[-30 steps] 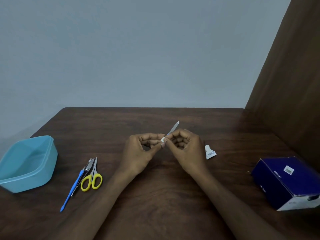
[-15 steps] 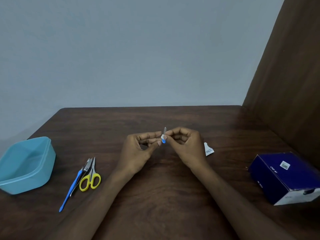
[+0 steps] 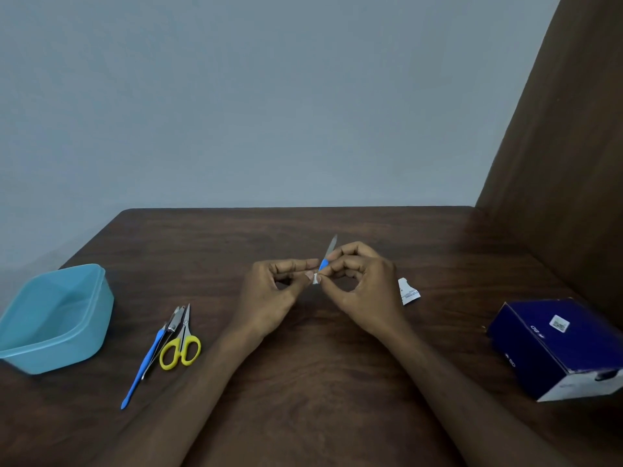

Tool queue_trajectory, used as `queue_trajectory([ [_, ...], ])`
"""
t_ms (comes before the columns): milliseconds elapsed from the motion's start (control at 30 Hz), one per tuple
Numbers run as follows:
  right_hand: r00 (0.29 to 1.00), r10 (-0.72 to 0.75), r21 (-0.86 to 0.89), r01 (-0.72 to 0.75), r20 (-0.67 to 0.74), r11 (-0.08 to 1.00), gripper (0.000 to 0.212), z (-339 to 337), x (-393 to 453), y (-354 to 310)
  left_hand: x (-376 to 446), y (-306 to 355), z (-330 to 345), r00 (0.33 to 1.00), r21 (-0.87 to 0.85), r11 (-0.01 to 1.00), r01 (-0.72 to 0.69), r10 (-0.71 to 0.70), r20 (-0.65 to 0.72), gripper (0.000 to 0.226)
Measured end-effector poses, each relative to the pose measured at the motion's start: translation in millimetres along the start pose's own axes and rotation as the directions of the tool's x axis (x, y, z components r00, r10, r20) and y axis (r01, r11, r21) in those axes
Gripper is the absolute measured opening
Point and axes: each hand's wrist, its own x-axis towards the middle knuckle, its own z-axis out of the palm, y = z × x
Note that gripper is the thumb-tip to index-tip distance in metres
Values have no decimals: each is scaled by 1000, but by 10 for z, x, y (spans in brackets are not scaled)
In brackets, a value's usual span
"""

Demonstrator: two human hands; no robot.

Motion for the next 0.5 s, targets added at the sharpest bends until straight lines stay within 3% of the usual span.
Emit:
queue_trajectory([
  [400,985,47,-51,-57,-166,997,12,-28,43,-24,37,-89,19,999,52,998,-31,30,30,21],
  [500,977,-11,-97,-10,-215,995,11,-73,61,-27,43,-86,11,1000,36,999,-14,13,11,21],
])
